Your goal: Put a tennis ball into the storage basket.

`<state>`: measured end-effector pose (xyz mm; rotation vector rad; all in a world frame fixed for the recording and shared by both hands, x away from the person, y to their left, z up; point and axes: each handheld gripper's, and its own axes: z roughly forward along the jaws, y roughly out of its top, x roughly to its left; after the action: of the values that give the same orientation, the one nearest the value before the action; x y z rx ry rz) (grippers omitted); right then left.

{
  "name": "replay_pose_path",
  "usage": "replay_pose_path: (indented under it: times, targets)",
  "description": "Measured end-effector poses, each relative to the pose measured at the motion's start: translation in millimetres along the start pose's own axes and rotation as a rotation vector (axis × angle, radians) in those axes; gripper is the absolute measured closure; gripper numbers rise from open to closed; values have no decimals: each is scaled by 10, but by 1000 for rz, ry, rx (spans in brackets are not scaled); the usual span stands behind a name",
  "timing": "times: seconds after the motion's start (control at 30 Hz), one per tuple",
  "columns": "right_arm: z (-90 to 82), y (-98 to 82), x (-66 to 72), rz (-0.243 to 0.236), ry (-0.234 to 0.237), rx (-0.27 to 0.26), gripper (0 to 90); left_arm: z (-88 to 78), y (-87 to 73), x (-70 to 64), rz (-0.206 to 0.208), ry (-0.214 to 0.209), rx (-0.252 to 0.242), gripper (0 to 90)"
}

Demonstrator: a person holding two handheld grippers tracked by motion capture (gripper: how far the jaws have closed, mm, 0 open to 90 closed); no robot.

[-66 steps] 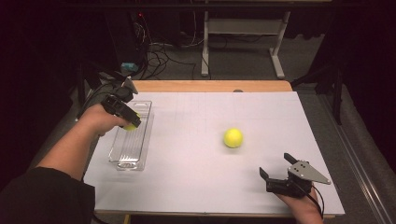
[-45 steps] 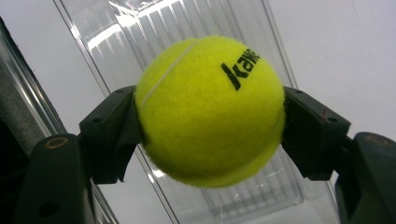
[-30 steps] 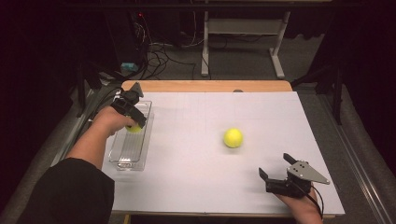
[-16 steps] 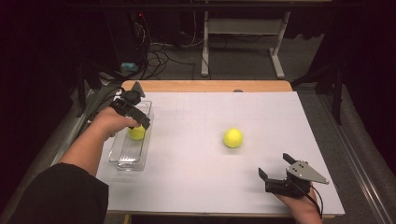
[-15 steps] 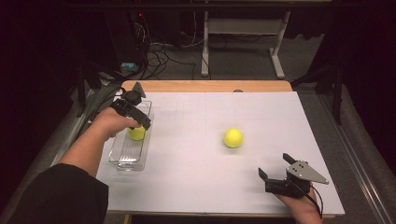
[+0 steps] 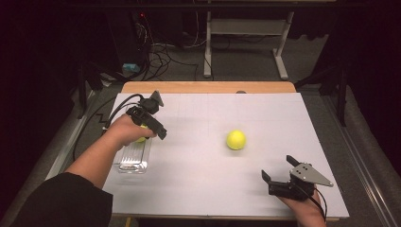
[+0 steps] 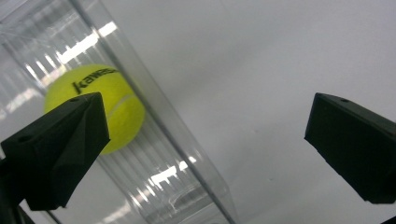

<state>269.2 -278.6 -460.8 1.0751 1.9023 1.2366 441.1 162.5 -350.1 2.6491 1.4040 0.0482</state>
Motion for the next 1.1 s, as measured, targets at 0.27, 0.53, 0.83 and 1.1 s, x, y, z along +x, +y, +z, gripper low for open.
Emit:
replay_pose_path:
  times: [0.27, 0.53, 0.83, 1.1]
  targets:
    - [-21, -12, -13, 4, -5, 1, 1, 54, 2, -250, 48, -28, -22, 5]
    - [-18, -14, -5, -6, -9, 4, 1, 140, -8, -461, 87, -38, -35, 5]
    - [22, -14, 24, -16, -2, 10, 1, 312, -75, -674, 126, -57, -48, 5]
    - [89, 5, 49, -12, -6, 15, 0, 431, -135, -828, 165, -70, -44, 5]
